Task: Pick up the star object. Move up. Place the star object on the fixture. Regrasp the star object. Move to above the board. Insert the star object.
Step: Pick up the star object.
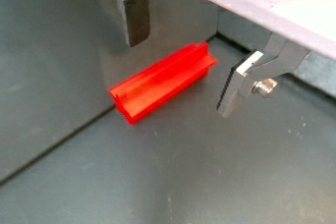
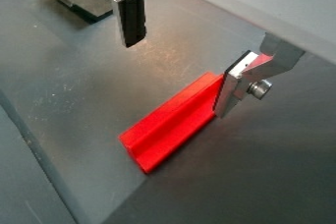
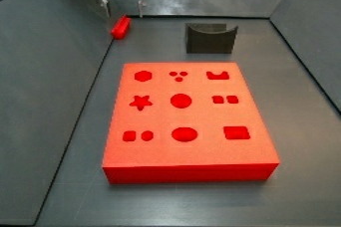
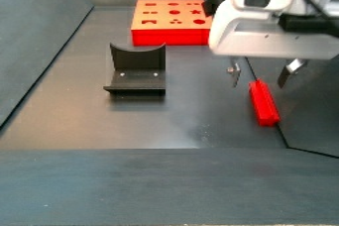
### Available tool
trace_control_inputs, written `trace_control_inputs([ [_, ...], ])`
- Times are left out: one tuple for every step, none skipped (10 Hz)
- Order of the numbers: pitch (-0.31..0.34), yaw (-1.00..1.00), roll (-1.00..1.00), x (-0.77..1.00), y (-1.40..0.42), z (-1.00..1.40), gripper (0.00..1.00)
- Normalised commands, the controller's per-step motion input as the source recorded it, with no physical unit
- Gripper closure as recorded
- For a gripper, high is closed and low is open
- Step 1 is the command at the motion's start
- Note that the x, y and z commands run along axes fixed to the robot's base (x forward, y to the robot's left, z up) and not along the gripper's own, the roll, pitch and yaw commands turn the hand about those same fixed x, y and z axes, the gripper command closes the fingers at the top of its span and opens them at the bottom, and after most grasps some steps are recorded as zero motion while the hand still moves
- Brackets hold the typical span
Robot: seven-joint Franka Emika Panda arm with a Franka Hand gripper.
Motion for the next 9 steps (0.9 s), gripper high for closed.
trace_control_inputs([
  [-0.114, 0.0, 0.0, 0.0, 0.0, -1.0, 0.0],
  [-0.09, 0.0, 0.0, 0.0, 0.0, -1.0, 0.0],
  [-0.1, 0.0, 0.01, 0.0, 0.0, -1.0, 0.0],
  [-0.106, 0.0, 0.01, 0.0, 0.0, -1.0, 0.0],
  [-0.076, 0.0, 0.01, 0.09, 0.0, -1.0, 0.0],
  [-0.003, 0.0, 0.02, 0.33, 0.0, -0.97, 0.0],
  [0.0, 0.0, 0.0, 0.53, 0.0, -0.86, 0.0],
  [0.034, 0.0, 0.0, 0.62, 0.0, -0.78, 0.0],
  [0.041, 0.0, 0.0, 0.61, 0.0, -0.76, 0.0],
])
